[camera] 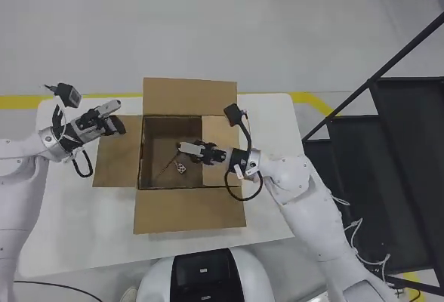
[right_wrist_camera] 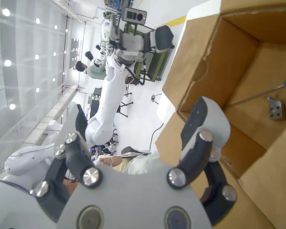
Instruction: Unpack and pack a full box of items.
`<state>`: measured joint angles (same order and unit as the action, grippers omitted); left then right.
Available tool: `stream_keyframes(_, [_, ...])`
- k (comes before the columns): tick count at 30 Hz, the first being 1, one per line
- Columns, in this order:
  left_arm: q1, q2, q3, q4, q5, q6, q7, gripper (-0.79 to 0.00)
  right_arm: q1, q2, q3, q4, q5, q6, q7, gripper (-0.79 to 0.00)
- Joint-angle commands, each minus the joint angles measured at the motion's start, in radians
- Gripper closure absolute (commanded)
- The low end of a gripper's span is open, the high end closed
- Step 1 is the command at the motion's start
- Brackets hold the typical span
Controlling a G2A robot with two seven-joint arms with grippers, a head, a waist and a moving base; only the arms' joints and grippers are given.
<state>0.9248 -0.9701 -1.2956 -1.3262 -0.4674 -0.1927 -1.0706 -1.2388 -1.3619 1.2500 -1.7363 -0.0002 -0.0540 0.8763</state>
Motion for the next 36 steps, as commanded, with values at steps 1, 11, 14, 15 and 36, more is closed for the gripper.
stream_keyframes(1, [-0.027,-0.011,0.055,-0.015,0.012,-0.002,-0.012,-0.785,-0.038,0.011,0.051,-0.026,0.004,0.030,0.020,-0.785])
stream_keyframes(11, [-0.240,-0.133,0.425,0.154,0.022,-0.071,0.002,-0.785,-0.226,0.051,0.238,-0.177,0.056,0.068,0.084,-0.785])
stream_keyframes(14, [-0.295,-0.175,0.521,0.235,0.104,-0.139,0.051,-0.785,-0.263,0.059,0.266,-0.200,0.071,0.063,0.092,-0.785])
stream_keyframes(15, [-0.310,-0.188,0.547,0.261,0.139,-0.159,0.081,-0.785,-0.272,0.061,0.270,-0.204,0.076,0.061,0.094,-0.785])
stream_keyframes(36, [-0.440,-0.417,0.694,0.634,-0.106,-0.347,0.094,-0.785,-0.278,0.092,0.236,-0.232,0.098,0.060,0.143,-0.785])
